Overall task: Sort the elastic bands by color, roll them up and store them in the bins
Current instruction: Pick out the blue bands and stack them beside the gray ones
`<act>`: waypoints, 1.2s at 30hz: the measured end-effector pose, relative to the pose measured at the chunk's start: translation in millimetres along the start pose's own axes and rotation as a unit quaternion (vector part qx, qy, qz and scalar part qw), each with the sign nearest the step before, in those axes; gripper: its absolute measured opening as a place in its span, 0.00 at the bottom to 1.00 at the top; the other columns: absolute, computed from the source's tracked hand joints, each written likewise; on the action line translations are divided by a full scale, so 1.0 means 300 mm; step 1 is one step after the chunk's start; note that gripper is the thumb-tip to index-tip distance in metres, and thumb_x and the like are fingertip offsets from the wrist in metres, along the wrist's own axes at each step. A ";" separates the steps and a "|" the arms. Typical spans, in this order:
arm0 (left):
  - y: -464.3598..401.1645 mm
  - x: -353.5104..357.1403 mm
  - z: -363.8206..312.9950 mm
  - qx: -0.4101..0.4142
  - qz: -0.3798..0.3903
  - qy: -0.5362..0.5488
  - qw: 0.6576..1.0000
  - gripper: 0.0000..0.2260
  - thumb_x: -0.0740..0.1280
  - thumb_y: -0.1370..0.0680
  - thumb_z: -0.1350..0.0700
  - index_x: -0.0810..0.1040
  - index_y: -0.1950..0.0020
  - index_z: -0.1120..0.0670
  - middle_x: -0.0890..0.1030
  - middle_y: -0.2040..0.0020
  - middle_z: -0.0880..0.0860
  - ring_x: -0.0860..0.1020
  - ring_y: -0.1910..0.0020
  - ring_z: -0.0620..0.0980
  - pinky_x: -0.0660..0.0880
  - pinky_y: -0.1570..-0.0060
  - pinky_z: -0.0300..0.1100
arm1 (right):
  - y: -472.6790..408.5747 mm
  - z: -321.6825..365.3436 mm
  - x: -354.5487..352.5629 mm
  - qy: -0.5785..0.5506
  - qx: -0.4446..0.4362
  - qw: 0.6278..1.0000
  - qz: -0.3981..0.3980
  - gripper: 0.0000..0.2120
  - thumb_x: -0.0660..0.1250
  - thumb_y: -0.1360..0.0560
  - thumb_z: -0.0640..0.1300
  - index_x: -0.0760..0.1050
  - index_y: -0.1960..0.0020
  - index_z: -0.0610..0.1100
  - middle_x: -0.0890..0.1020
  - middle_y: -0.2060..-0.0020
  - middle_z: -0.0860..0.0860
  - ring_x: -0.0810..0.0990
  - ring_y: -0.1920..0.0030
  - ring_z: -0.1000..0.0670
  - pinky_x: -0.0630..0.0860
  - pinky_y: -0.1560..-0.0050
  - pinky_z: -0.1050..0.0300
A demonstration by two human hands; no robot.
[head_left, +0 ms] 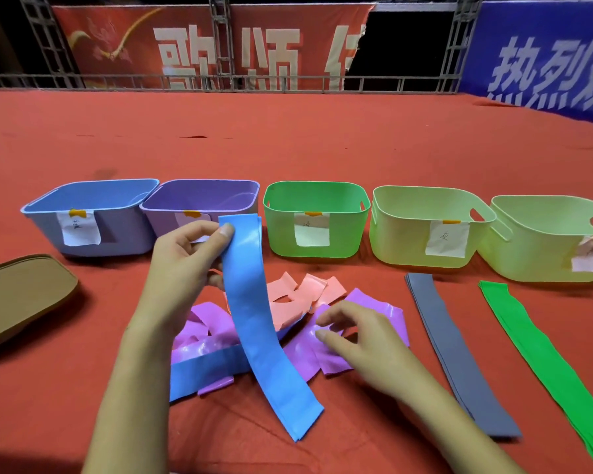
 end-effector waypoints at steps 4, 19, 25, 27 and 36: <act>-0.002 -0.014 0.004 -0.004 0.005 0.006 1.000 0.08 0.70 0.16 0.55 0.84 0.51 0.58 0.83 0.61 0.55 0.80 0.64 0.53 0.78 0.71 0.42 | -0.091 -0.021 0.051 0.100 -0.024 0.995 0.006 0.09 0.75 0.24 0.49 0.80 0.45 0.56 0.80 0.48 0.60 0.79 0.47 0.57 0.78 0.44 0.50; -0.007 -0.038 0.006 -0.002 0.001 0.023 1.000 0.08 0.70 0.16 0.56 0.84 0.50 0.59 0.83 0.62 0.54 0.81 0.64 0.51 0.79 0.70 0.42 | -0.194 0.050 0.066 0.212 -0.098 0.972 -0.021 0.14 0.76 0.24 0.54 0.83 0.39 0.60 0.86 0.51 0.61 0.79 0.45 0.50 0.76 0.50 0.51; -0.007 -0.039 0.010 -0.004 0.001 0.021 1.000 0.09 0.69 0.16 0.56 0.84 0.49 0.61 0.84 0.61 0.54 0.81 0.63 0.52 0.80 0.70 0.42 | -0.186 0.104 -0.040 0.100 -0.090 0.991 -0.005 0.13 0.83 0.29 0.47 0.81 0.49 0.50 0.86 0.62 0.60 0.85 0.59 0.59 0.81 0.54 0.49; -0.008 -0.035 0.012 -0.005 0.002 0.022 1.000 0.10 0.69 0.16 0.56 0.84 0.48 0.62 0.83 0.61 0.56 0.81 0.63 0.53 0.79 0.70 0.42 | -0.181 0.130 -0.083 0.062 -0.089 0.994 -0.003 0.10 0.82 0.28 0.43 0.82 0.52 0.48 0.86 0.62 0.58 0.85 0.60 0.57 0.82 0.55 0.54; -0.005 0.023 0.014 -0.014 0.039 0.032 0.999 0.10 0.70 0.16 0.54 0.84 0.46 0.61 0.84 0.55 0.69 0.83 0.58 0.71 0.80 0.68 0.44 | -0.152 0.176 -0.225 -0.199 -0.025 0.978 -0.066 0.14 0.78 0.26 0.33 0.83 0.43 0.44 0.85 0.51 0.44 0.87 0.50 0.42 0.87 0.57 0.41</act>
Point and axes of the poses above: each hand's wrist, its own y-axis away from the middle knuckle, its own x-axis out of the palm, z = x × y, the point moved 3 cm from there along -y, towards the middle knuckle
